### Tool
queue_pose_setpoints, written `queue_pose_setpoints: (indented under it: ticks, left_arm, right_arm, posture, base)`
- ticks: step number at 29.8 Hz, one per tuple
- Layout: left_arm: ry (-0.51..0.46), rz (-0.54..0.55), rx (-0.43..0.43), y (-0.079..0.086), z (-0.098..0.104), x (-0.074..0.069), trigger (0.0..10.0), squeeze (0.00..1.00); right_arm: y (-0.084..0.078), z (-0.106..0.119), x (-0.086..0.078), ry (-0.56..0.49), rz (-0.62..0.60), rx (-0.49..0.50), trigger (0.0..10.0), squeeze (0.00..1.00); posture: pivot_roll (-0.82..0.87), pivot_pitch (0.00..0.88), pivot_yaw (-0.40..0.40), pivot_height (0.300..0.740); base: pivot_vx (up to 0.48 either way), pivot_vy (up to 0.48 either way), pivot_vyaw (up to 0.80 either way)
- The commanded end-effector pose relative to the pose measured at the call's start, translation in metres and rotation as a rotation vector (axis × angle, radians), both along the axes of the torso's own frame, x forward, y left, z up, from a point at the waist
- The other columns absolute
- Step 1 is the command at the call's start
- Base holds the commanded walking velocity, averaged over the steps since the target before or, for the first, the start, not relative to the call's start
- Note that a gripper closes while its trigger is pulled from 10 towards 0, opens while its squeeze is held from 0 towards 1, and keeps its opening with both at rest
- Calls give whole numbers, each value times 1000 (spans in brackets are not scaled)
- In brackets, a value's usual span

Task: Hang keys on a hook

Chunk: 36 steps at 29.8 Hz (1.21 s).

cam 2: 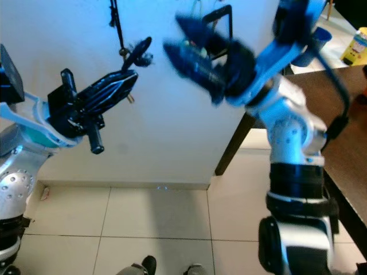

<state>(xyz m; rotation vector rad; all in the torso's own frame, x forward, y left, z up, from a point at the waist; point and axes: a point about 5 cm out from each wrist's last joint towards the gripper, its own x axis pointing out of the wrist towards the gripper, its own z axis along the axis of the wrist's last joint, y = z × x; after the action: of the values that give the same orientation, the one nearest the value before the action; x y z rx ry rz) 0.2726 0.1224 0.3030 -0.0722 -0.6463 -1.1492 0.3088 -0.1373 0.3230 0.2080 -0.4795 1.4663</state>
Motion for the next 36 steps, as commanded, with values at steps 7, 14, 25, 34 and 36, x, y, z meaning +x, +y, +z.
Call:
queue_pose_setpoints:
  ticks: [7, 14, 25, 34, 36]
  left_arm:
    - [-14, 20, 43, -6, -4, 3, 0, 0]
    - [-20, 91, -20, -4, 2, 11, 0, 0]
    - [-9, 161, -72, -1, 7, 22, 0, 0]
    - [21, 186, -112, -5, 10, 29, 0, 0]
    - [102, 214, -218, -16, 13, 36, 3608, 0]
  right_arm:
    - [1, -13, -17, 9, 97, -35, 10000, 1000]
    - [-19, -47, 5, 172, -187, 18, 10000, 0]
    - [-36, -90, -19, 294, -170, -35, 10000, 0]
    - [-34, -151, -19, 460, -308, -214, 10000, 0]
    - [-28, -199, -30, 591, -320, -341, 10000, 0]
  posture:
    - [-15, 92, 43, 740]
    - [-15, 90, 38, 740]
    - [-39, 89, 46, 740]
    - [-44, 90, 46, 740]
    - [-41, 91, 39, 740]
  base:
    - [0, 0, 0]
    - [0, 0, 0]
    - [0, 0, 0]
    - [0, 0, 0]
    - [0, 0, 0]
